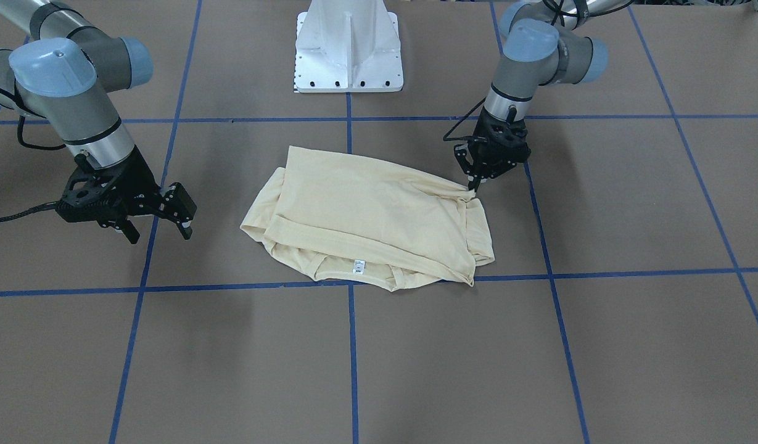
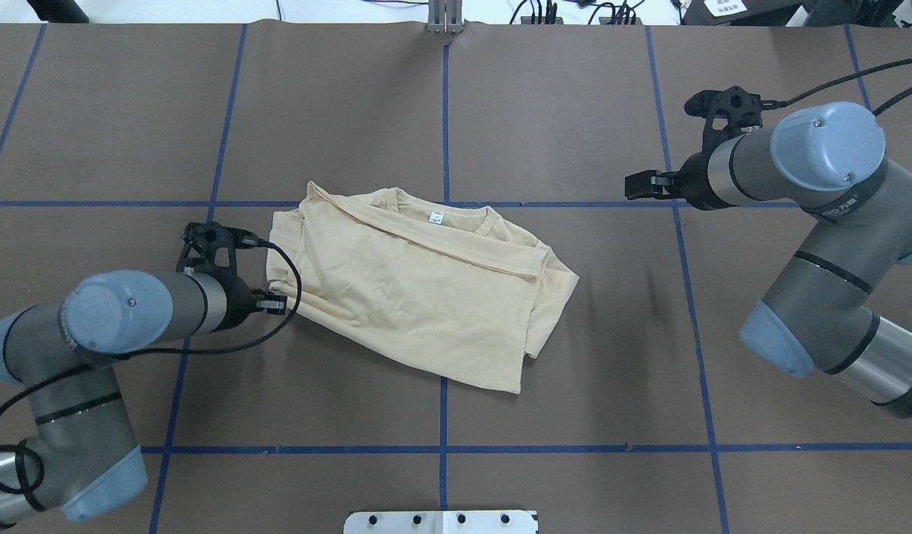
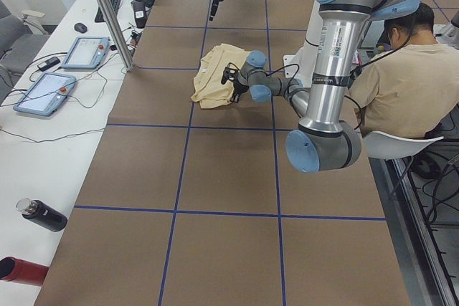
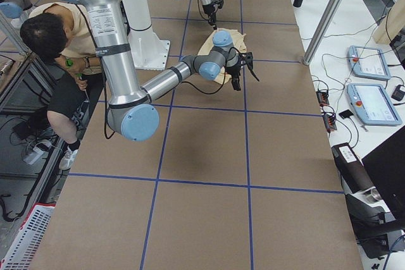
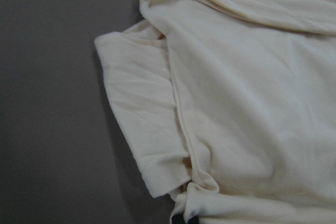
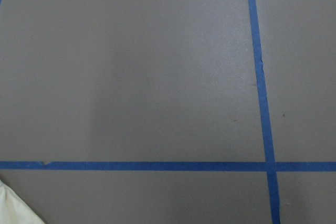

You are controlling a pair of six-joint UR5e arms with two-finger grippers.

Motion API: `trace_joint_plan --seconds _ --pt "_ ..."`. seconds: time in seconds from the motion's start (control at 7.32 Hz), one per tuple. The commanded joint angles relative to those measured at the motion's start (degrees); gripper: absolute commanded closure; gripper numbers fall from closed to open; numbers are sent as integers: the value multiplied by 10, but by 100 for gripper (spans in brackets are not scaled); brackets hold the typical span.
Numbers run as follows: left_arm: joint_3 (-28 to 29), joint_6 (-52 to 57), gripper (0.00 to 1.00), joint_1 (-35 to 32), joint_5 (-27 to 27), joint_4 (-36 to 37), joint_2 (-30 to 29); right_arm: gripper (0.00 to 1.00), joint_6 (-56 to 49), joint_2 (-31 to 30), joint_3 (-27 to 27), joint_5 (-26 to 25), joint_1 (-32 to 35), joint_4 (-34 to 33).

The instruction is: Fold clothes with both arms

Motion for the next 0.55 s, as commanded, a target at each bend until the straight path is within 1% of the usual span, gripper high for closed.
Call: trace_joint_plan --seconds 0.0,0.14,0.27,0.41 --pt "170 106 100 -111 0 -7 -118 1 4 3 0 -1 -4 0" --pt "300 117 100 -140 0 -17 -210 1 5 5 0 -4 -7 -1" --pt "395 159 100 -177 -2 -49 -280 1 5 5 0 -4 -7 -1" --pt "460 184 100 -198 -4 -77 -324 1 5 6 0 -4 -7 -1"
